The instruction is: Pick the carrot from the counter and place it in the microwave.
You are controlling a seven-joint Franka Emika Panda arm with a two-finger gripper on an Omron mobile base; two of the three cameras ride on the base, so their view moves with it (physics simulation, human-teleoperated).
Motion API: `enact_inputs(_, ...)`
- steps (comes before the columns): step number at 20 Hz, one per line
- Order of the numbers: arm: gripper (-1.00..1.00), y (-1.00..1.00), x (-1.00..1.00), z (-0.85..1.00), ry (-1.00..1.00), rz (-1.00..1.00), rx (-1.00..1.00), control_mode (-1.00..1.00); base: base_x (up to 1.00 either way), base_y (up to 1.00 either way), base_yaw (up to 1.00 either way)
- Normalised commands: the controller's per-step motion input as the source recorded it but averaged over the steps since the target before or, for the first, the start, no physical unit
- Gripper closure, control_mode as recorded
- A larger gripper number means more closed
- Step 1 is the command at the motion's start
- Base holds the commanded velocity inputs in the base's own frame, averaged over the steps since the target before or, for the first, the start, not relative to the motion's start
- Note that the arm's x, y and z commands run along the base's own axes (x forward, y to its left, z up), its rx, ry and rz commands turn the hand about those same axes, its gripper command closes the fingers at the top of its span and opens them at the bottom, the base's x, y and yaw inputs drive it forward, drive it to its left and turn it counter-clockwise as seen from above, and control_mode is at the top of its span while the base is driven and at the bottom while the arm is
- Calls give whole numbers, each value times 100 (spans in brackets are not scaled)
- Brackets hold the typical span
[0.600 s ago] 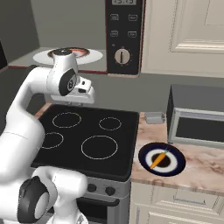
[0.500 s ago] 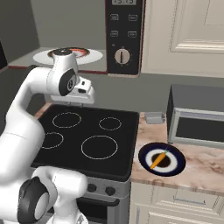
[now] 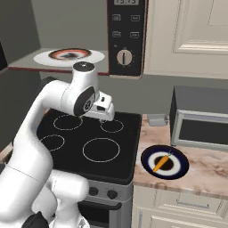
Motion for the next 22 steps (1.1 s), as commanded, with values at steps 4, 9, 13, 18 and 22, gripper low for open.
enact_inputs(4, -100, -100, -30, -34, -1, -37, 6, -100, 0, 0, 0)
enact_inputs(9, -100, -100, 0, -44, 0, -50, 4, -100, 0, 0, 0)
enact_inputs(13, -100, -100, 3, -54, 0, -50, 1, -100, 0, 0, 0)
enact_inputs(18, -100, -90, 26, -59, 0, -39, 0, -100, 0, 0, 0)
enact_inputs(22, -100, -59, 44, -54, 0, -15, 0, -100, 0, 0, 0)
